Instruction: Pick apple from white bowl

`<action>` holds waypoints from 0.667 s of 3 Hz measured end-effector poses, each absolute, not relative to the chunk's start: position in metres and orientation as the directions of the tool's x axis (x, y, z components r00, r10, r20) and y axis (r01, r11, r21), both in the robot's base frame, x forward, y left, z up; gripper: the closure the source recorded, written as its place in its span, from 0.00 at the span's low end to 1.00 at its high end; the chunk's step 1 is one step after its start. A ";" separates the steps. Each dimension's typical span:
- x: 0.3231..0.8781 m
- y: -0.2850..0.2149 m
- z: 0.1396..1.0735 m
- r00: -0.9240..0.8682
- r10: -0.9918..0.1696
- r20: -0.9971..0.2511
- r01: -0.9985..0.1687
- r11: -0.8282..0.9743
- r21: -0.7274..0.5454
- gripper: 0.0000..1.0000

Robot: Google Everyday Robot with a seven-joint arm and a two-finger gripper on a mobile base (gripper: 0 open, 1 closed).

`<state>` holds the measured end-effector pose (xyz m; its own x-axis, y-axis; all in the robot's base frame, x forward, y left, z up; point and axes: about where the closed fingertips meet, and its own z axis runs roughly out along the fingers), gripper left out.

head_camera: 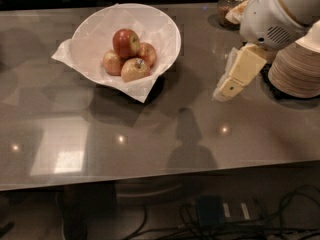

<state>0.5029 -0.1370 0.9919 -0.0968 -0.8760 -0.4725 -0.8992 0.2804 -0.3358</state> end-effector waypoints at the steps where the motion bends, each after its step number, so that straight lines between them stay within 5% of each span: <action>1: 0.539 -0.101 0.999 -0.075 -0.812 -0.579 -0.887 0.319 -0.333 0.00; 2: 0.573 -0.066 1.002 -0.055 -0.749 -0.660 -0.886 0.341 -0.314 0.00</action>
Offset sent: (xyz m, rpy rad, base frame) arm 0.1139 0.1073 0.0129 0.3517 -0.0701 0.0225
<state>0.5734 -0.0665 1.0020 -0.0550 -0.7492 -0.6600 -0.8861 0.3412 -0.3135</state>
